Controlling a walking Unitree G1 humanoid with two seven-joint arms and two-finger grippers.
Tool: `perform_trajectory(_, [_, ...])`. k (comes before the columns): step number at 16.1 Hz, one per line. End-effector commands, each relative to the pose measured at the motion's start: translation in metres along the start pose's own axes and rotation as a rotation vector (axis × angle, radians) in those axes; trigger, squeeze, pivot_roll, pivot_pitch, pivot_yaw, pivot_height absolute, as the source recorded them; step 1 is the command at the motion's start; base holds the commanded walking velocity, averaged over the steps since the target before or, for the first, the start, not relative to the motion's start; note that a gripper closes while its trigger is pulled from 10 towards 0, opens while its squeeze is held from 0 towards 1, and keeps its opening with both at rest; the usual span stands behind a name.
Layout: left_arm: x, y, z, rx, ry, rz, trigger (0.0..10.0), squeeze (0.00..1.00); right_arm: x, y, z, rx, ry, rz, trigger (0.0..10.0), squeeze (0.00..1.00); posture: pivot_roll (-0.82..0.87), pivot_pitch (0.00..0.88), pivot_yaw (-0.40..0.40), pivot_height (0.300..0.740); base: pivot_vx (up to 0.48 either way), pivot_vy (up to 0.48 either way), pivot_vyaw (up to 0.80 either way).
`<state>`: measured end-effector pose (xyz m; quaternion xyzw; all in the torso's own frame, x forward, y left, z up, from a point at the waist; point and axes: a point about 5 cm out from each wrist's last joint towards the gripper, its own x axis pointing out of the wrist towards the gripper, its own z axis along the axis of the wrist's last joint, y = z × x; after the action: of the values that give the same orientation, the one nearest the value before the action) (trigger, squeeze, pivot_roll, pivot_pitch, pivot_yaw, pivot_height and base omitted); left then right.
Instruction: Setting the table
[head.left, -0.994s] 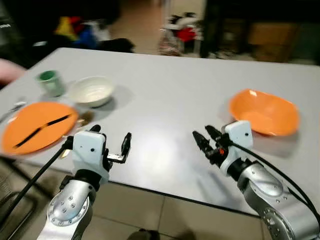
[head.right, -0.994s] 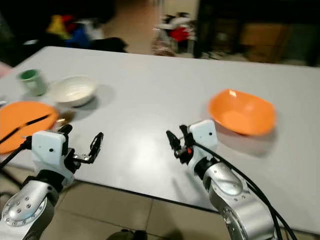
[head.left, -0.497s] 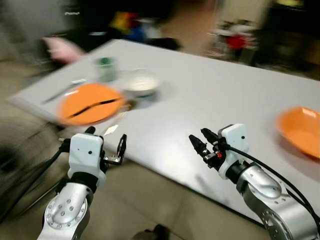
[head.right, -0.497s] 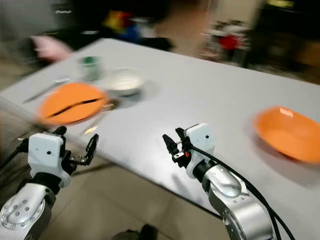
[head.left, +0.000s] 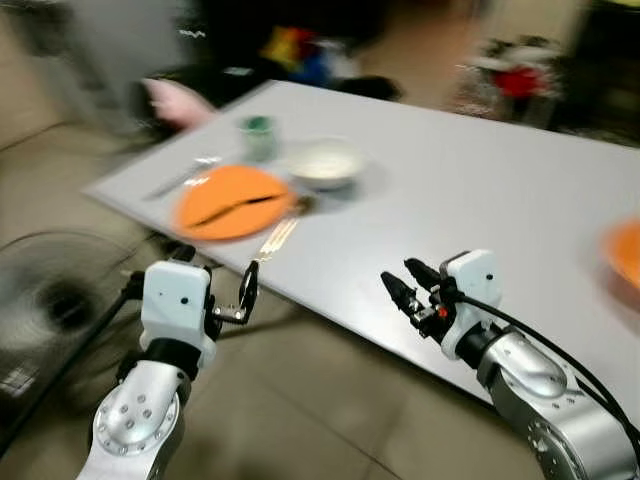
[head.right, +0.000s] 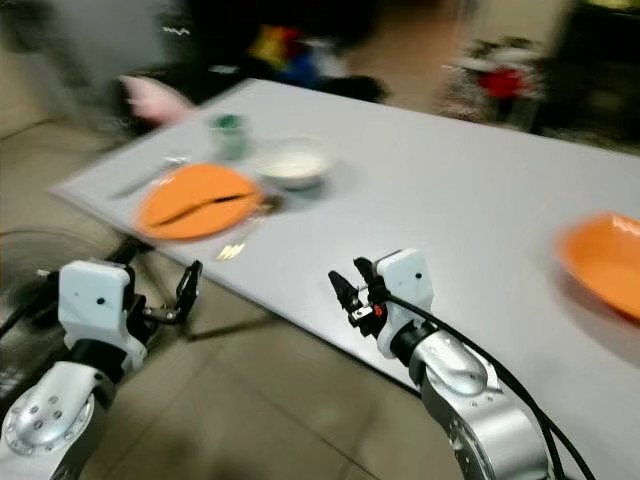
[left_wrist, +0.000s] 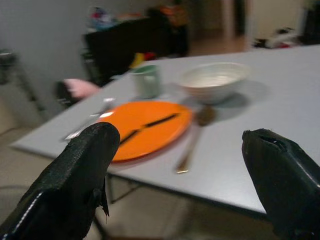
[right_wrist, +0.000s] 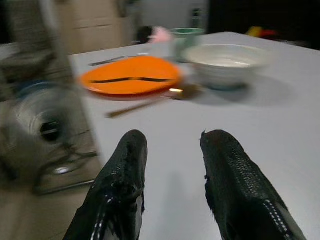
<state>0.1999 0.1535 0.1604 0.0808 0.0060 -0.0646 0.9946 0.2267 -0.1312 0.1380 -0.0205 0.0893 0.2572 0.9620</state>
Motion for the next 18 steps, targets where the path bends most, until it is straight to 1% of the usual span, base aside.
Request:
perform_trajectory(1, [-0.001,0.007,-0.003,0.019,0.020,0.029,10.0,0.00,0.003,0.005,0.002,0.007,-0.015,0.029,10.0,0.00,-0.05,0.000,0.079,0.740,0.000,0.000,0.80])
perform_trajectory(5, [-0.003,0.007,-0.003,0.005,0.026,0.029,10.0,0.00,0.004,0.006,0.000,0.009,-0.013,0.045,10.0,0.00,-0.04,0.000,0.080,0.740,0.000,0.000,0.80])
perform_trajectory(10, [-0.005,0.009,0.000,0.009,0.029,0.038,10.0,0.00,0.006,0.006,-0.003,0.066,-0.009,0.024,10.0,0.00,-0.02,0.000,0.064,0.740,0.000,0.306,0.80])
perform_trajectory(14, [-0.006,0.013,0.000,0.025,0.034,0.042,10.0,0.00,0.007,0.006,-0.005,0.108,-0.001,0.013,10.0,0.00,-0.03,0.000,0.063,0.740,0.000,0.320,0.00])
perform_trajectory(18, [-0.006,0.017,0.002,0.034,0.034,0.050,10.0,0.00,0.006,0.008,-0.005,0.121,0.005,0.018,10.0,0.00,-0.02,0.001,0.060,0.740,0.000,0.322,0.00])
